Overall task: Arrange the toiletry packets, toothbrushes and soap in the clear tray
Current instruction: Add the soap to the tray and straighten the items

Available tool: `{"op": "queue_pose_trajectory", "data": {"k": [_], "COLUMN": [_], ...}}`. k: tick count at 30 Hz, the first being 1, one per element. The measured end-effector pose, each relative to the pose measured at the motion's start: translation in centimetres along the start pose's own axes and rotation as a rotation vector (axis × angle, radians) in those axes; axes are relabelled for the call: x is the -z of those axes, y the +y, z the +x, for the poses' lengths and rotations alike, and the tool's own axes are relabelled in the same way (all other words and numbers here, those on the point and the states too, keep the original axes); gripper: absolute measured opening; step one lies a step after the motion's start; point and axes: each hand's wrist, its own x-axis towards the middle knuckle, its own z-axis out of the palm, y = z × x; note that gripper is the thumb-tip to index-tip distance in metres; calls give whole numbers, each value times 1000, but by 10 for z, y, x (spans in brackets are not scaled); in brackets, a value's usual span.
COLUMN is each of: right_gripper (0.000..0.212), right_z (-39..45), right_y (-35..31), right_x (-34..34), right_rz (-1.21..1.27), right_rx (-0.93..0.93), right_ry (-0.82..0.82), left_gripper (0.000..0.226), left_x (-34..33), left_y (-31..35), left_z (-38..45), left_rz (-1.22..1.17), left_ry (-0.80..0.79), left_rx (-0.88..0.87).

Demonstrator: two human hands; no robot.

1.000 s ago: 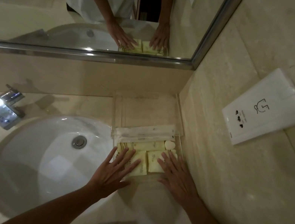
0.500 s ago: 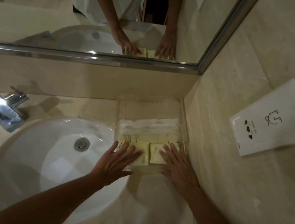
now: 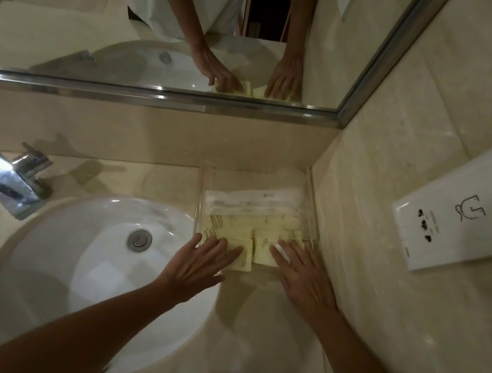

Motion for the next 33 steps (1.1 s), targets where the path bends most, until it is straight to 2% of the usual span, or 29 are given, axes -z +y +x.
{"op": "queue_pose_trajectory", "data": {"k": [3,6,13,15,17,20,25,29,33], "right_gripper": [43,50,70,75,70,68,49,52,50], "right_z": [0,-1,1,1,-1,-1,-7,-6,-1], "right_y": [0,-1,-5,-5,-5,-5,-5,-5,-4], "right_x": [4,7,9,10,10,9,8,9,8], "right_rz": [21,35,113,149,177,175,131,78,80], "right_rx": [9,-6,-47,-40,-33,-25,-22,-50,-73], "right_ry": [45,8,-63,-69,-55,-14,29,13,9], "left_gripper": [70,63,57,63,76,78,68,48,47], "left_x": [3,7,19,23,26,30,25,18,19], "left_y": [3,4,10,11,12,10,9,8,5], "left_z": [0,3,11,14,16,15,14,10,13], "left_rz": [-22,-52,-97,-102,-107,-92,-82,-39,-18], "left_ry": [-10,-63,-117,-119,-133,-126,-87,-27,-11], "left_rx": [12,41,69,70,71,94,59,-7,-25]}}
